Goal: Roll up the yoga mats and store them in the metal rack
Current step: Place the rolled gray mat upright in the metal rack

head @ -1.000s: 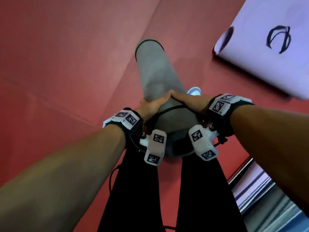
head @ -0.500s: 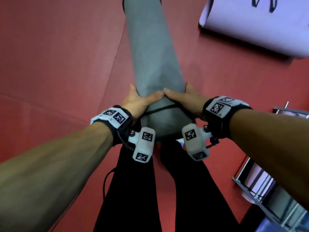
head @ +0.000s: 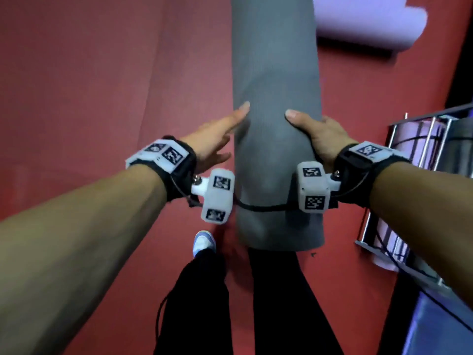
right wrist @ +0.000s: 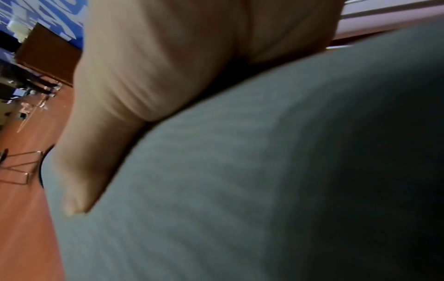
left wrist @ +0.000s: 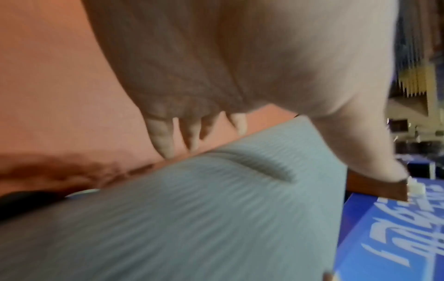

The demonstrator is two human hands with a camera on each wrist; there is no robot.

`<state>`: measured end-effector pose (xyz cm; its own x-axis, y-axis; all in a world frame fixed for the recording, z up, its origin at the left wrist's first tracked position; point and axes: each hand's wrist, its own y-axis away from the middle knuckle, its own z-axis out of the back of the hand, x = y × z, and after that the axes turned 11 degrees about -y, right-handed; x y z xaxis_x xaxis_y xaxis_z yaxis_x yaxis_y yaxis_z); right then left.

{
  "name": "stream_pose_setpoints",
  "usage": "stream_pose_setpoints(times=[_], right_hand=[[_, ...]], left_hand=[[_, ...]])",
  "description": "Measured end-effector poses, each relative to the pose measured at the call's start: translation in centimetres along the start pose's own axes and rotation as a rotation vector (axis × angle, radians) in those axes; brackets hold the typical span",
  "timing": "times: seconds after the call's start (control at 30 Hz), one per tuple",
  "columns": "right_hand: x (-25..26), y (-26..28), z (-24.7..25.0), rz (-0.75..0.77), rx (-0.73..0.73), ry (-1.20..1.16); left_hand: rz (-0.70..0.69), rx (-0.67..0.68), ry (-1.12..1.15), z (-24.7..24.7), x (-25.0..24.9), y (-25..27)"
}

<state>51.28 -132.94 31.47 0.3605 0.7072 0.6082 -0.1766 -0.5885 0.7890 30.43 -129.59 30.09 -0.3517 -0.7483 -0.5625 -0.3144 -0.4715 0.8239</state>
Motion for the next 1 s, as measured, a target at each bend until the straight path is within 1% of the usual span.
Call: stream_pose_setpoints(times=[0.03, 0.1, 0.17, 0.2, 0.23, 0.3, 0.33, 0.4, 0.47, 0.5, 0.57, 0.63, 0.67, 0.7, 0.73, 0.8, 0.83, 0.87, 0.93, 1.0], right_hand=[[-1.8, 1.1, 0.3, 0.002, -0.013, 0.010], [-4.7, 2.8, 0.2, -0.031, -0.028, 0.024], [-8.7, 5.0, 1.2, -0.030, -0.047, 0.019], [-10.4, 6.2, 1.9, -0.042, -0.054, 0.031], [-11.7, 7.4, 2.8, -0.061, -0.053, 0.052], [-13.4, 9.4, 4.8, -0.112, -0.012, 0.113], [-14.2, 10.9, 6.7, -0.127, -0.010, 0.136], [-14.4, 11.8, 9.2, -0.136, -0.042, 0.192], [-14.1, 12.1, 10.5, -0.109, -0.112, 0.073], [-14.4, 12.7, 11.9, -0.072, -0.128, -0.016], [-15.6, 13.6, 15.2, 0.004, -0.124, -0.195], [-17.9, 15.1, 19.1, 0.029, -0.088, -0.279], [-19.5, 16.2, 22.0, 0.024, -0.076, -0.289], [-21.1, 17.1, 24.8, 0.010, -0.065, -0.289], [-22.5, 17.9, 27.0, -0.003, -0.049, -0.280], [-25.4, 20.1, 31.7, 0.004, -0.031, -0.267], [-26.8, 20.9, 33.8, 0.016, -0.018, -0.238], [-28.0, 21.8, 35.8, 0.022, -0.004, -0.196], [-30.1, 23.1, 39.3, 0.016, 0.034, -0.123], [-30.8, 23.7, 41.2, 0.015, 0.029, -0.080]], left_hand=[[0.023, 0.001, 0.056, -0.2, 0.2, 0.2], [0.074, -0.019, 0.071, 0.0, 0.7, 0.2], [0.089, 0.033, 0.087, -1.7, 3.2, 0.4], [0.083, 0.029, 0.120, -2.6, 4.8, 0.6], [0.082, -0.006, 0.142, -3.7, 6.4, 1.2], [0.047, -0.078, 0.148, -5.3, 9.6, 2.4], [0.026, -0.078, 0.124, -7.2, 11.4, 3.3], [0.011, -0.074, 0.070, -9.3, 14.1, 4.5], [-0.016, -0.044, -0.001, -11.5, 15.8, 6.4], [-0.026, -0.013, -0.037, -13.4, 16.8, 7.1], [-0.032, 0.089, -0.125, -17.5, 18.4, 8.7], [-0.003, 0.147, -0.246, -21.1, 19.8, 9.3], [0.018, 0.162, -0.277, -23.6, 20.5, 9.5], [0.041, 0.143, -0.249, -25.9, 21.1, 9.4], [0.048, 0.110, -0.181, -27.9, 21.0, 9.6], [0.051, 0.085, -0.004, -33.1, 21.6, 9.8], [0.050, 0.107, 0.030, -35.5, 22.1, 9.9], [0.035, 0.152, 0.024, -38.0, 22.6, 10.2], [0.025, 0.201, -0.010, -41.8, 23.9, 10.7], [0.019, 0.227, -0.009, -43.7, 25.1, 10.9]])
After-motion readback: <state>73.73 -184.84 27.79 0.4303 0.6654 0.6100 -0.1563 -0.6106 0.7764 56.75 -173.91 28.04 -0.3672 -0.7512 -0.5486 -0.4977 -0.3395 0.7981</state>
